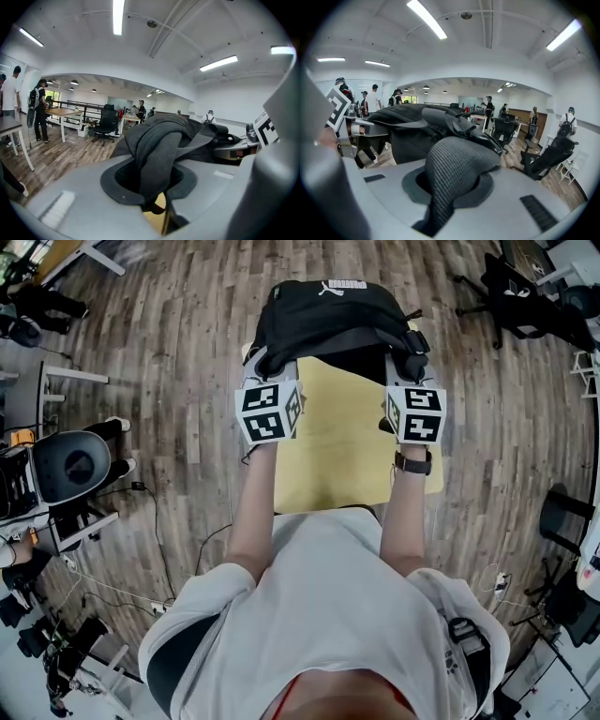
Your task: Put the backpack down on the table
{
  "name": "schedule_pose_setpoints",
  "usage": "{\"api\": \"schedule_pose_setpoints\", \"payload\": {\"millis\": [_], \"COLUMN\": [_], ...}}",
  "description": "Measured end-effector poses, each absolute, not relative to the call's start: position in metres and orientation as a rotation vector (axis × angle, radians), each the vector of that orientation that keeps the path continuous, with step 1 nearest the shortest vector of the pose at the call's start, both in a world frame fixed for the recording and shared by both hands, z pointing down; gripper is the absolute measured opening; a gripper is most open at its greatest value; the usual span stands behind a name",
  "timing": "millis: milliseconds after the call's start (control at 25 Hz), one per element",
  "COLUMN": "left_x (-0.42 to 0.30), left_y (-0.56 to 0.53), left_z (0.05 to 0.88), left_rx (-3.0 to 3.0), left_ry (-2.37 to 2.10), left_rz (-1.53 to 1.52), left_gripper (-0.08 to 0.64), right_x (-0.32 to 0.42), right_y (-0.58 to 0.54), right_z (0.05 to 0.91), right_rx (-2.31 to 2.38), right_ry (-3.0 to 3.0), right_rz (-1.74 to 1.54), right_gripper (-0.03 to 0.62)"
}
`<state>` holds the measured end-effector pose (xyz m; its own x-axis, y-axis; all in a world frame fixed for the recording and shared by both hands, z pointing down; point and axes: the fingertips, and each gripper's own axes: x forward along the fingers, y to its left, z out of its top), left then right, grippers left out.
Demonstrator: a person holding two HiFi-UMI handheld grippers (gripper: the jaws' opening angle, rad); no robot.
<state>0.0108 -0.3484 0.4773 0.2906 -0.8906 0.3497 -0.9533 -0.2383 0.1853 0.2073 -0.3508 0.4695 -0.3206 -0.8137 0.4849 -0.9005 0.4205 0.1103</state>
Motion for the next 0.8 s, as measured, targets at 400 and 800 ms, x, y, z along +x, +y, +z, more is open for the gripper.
{"api": "schedule_pose_setpoints", "payload": {"millis": [400, 800], "left_x": [0.005, -0.007], "left_y": [-0.354, -0.352], "left_z": [0.531, 0.591], "left_rx": [2.08, 1.973], "left_ry": [-1.714, -1.725], "left_rz": [0.325, 0.399], "left_gripper": [0.072, 0.072], "right_x": [0.201, 0.186], "right_y": [-0.378, -0.39], "right_z": [0.521, 0.583], "right_rx": [1.315, 1.198], "right_ry": [-2.216, -2.194], "right_rz": [0.294, 0.339], "right_gripper": [0.038, 0.038]}}
